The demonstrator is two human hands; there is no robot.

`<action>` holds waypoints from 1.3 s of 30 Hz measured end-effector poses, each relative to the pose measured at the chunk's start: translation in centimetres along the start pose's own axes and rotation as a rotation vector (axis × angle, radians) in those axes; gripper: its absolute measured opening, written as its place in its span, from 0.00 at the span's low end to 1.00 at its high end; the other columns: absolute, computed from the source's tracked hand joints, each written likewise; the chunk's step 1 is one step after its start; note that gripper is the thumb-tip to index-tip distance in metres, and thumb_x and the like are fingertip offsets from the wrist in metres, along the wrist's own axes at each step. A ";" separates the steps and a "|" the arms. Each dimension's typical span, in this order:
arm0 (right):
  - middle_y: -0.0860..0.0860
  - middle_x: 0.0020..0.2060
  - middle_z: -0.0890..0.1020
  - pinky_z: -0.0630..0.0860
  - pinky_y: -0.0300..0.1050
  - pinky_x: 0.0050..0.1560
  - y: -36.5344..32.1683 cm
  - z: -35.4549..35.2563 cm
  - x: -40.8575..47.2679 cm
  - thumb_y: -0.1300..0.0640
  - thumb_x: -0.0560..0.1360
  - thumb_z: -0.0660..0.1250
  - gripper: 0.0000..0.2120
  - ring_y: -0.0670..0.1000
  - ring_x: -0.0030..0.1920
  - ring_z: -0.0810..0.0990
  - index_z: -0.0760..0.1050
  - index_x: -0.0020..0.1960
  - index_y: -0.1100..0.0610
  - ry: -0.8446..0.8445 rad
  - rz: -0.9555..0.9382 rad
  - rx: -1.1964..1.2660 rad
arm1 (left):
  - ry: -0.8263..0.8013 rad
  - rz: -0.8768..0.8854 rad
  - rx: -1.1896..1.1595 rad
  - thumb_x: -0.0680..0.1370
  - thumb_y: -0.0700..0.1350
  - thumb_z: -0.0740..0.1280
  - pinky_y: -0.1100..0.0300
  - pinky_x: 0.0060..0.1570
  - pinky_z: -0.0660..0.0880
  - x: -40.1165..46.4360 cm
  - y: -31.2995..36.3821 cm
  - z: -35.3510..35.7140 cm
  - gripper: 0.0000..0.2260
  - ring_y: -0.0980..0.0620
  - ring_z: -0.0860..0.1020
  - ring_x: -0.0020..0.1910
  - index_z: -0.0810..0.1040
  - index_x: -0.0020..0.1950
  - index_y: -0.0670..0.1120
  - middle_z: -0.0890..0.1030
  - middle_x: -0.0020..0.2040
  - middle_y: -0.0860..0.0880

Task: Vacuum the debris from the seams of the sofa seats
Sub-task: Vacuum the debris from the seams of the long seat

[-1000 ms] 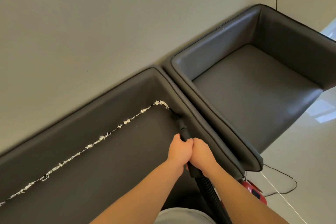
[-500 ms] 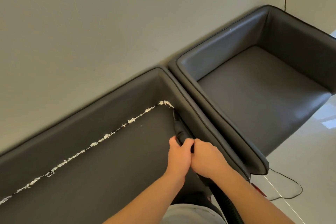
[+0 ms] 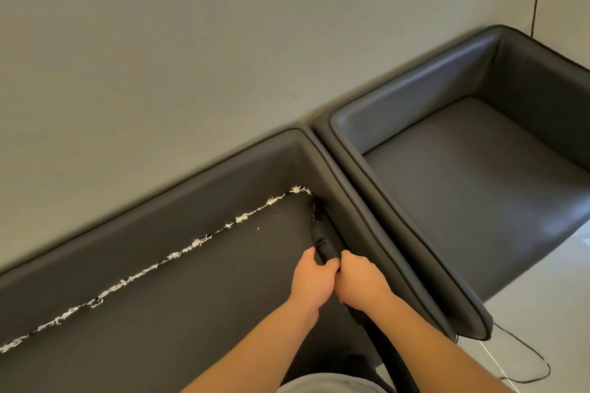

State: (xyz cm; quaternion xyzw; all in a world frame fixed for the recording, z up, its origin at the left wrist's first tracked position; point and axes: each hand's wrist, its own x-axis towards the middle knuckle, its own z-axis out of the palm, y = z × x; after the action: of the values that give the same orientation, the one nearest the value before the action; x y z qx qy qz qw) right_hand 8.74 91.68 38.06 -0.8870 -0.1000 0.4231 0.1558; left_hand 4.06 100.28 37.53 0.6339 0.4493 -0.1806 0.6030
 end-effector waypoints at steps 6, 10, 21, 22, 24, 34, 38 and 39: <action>0.53 0.35 0.85 0.82 0.47 0.34 4.6 -1.0 -0.7 0.43 0.79 0.65 0.20 0.48 0.28 0.83 0.71 0.61 0.59 0.046 0.108 0.233 | -0.105 -0.005 0.044 0.79 0.52 0.68 0.46 0.66 0.76 0.4 0.5 2.2 0.34 0.47 0.77 0.66 0.57 0.82 0.52 0.75 0.71 0.47; 0.50 0.37 0.84 0.85 0.48 0.41 2.9 -0.2 -1.1 0.53 0.80 0.67 0.07 0.47 0.32 0.82 0.74 0.56 0.53 0.083 0.022 0.145 | -0.060 0.034 -0.047 0.80 0.51 0.66 0.48 0.63 0.77 -0.3 1.1 2.9 0.31 0.49 0.78 0.61 0.57 0.81 0.50 0.77 0.66 0.48; 0.51 0.43 0.80 0.81 0.50 0.43 0.0 -3.1 3.2 0.57 0.76 0.69 0.10 0.53 0.42 0.81 0.69 0.52 0.57 0.026 0.039 0.038 | -0.039 0.015 -0.051 0.82 0.50 0.65 0.47 0.69 0.73 1.1 2.3 0.9 0.29 0.48 0.73 0.70 0.59 0.82 0.52 0.71 0.74 0.51; 0.52 0.42 0.82 0.83 0.52 0.44 0.2 -3.3 3.7 0.58 0.76 0.70 0.10 0.54 0.41 0.83 0.70 0.51 0.57 0.019 0.047 0.060 | -0.053 0.014 -0.035 0.82 0.51 0.65 0.47 0.70 0.73 1.2 2.4 0.9 0.29 0.48 0.73 0.71 0.59 0.82 0.53 0.70 0.75 0.51; 0.53 0.40 0.84 0.85 0.56 0.42 0.6 -3.4 4.5 0.55 0.77 0.69 0.08 0.54 0.37 0.86 0.72 0.51 0.57 0.021 0.057 0.129 | -0.078 0.007 -0.027 0.82 0.52 0.65 0.48 0.69 0.74 1.6 2.8 0.9 0.29 0.48 0.75 0.68 0.59 0.81 0.54 0.73 0.73 0.50; 0.51 0.51 0.83 0.72 0.38 0.36 -1.7 -0.8 2.0 0.56 0.79 0.67 0.12 0.48 0.41 0.79 0.72 0.62 0.56 -0.003 -0.093 -0.011 | 0.094 -0.100 -0.274 0.82 0.44 0.64 0.53 0.53 0.78 1.5 2.7 0.3 0.18 0.50 0.79 0.54 0.68 0.72 0.49 0.79 0.55 0.50; 0.52 0.43 0.85 0.83 0.49 0.42 -2.0 -1.2 2.7 0.52 0.78 0.66 0.08 0.52 0.38 0.84 0.74 0.53 0.55 0.014 -0.016 0.198 | 0.062 -0.059 -0.333 0.82 0.45 0.65 0.49 0.56 0.80 1.3 3.5 -0.3 0.17 0.49 0.81 0.55 0.71 0.71 0.51 0.81 0.56 0.50; 0.54 0.40 0.85 0.85 0.54 0.43 -1.8 -1.9 3.2 0.50 0.76 0.65 0.09 0.55 0.37 0.85 0.74 0.51 0.56 0.032 0.006 0.282 | 0.044 -0.040 -0.337 0.82 0.45 0.65 0.49 0.54 0.81 1.6 4.1 -0.2 0.18 0.49 0.81 0.54 0.71 0.72 0.51 0.81 0.56 0.50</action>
State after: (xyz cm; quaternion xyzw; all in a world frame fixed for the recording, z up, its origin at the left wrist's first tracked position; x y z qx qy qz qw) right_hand 12.09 93.98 37.52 -0.8632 -0.0347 0.4193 0.2791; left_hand 8.09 101.62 38.80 0.5186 0.4991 -0.1008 0.6869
